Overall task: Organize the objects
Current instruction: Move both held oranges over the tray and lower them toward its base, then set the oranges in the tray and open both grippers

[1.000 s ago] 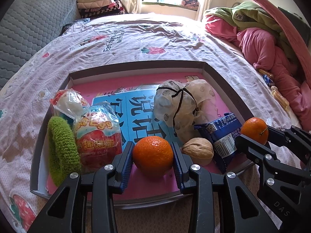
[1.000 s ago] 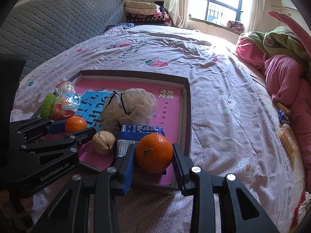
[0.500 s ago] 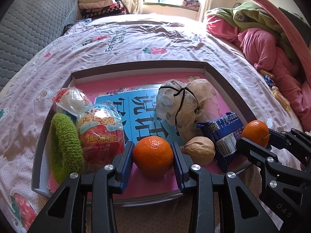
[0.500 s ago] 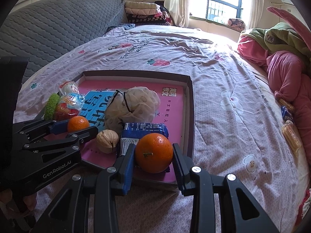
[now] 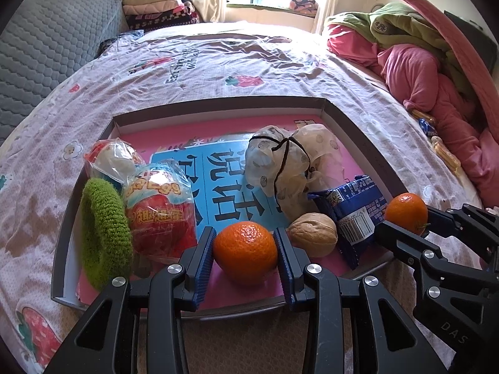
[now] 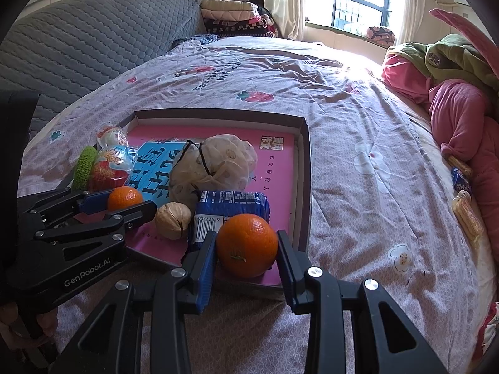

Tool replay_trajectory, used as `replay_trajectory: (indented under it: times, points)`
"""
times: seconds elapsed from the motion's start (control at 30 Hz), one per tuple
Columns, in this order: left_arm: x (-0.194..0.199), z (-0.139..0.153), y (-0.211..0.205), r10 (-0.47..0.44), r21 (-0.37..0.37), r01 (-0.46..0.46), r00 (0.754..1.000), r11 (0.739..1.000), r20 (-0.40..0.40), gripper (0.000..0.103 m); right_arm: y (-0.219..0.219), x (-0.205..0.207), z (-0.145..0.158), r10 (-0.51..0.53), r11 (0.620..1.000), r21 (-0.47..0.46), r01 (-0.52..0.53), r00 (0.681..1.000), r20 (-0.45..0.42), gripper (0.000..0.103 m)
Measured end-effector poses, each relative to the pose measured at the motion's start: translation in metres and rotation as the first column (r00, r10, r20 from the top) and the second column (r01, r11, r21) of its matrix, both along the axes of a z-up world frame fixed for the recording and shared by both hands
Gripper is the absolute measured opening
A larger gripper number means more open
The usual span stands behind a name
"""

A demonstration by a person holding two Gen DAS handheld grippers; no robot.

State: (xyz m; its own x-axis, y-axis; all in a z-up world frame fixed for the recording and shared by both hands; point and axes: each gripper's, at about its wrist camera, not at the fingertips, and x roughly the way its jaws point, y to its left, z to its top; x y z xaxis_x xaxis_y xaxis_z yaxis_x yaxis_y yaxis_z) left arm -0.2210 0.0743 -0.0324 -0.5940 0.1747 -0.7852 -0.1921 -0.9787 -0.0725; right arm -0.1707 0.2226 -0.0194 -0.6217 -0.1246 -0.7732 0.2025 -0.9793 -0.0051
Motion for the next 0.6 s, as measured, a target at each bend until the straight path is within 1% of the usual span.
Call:
replay_trajectory:
  times: [0.07,0.2,0.27,0.33,0.6]
  points:
    - [0.0014,0.0005,0.0005,-0.002,-0.004,0.002,1.0,1.0,-0.003,0.039,0.0015,0.0,-0.0002,-0.007,1.0,-0.005,0.007,1.0,0.008,0.037]
    - [0.0032,0.0014,0.0003,-0.008,0.01,0.008,1.0,1.0,0.008,0.039,0.0029,0.0009,0.001,-0.01,1.0,-0.004,0.01,1.0,0.013,0.038]
    - [0.0052,0.0021,0.0017,-0.012,0.007,0.012,1.0,1.0,0.006,0.039,0.0029,0.0004,0.0013,-0.01,1.0,-0.004,0.01,1.0,0.017,0.039]
    - [0.0068,0.0022,0.0029,-0.015,0.002,0.015,1.0,1.0,0.006,0.039,0.0031,0.0007,0.0017,-0.015,1.0,-0.001,0.015,1.0,0.016,0.044]
    - [0.0091,0.0073,0.0006,-0.013,0.012,0.013,1.0,1.0,-0.001,0.039,0.005,0.003,0.0044,-0.017,1.0,-0.004,0.017,1.0,0.01,0.048]
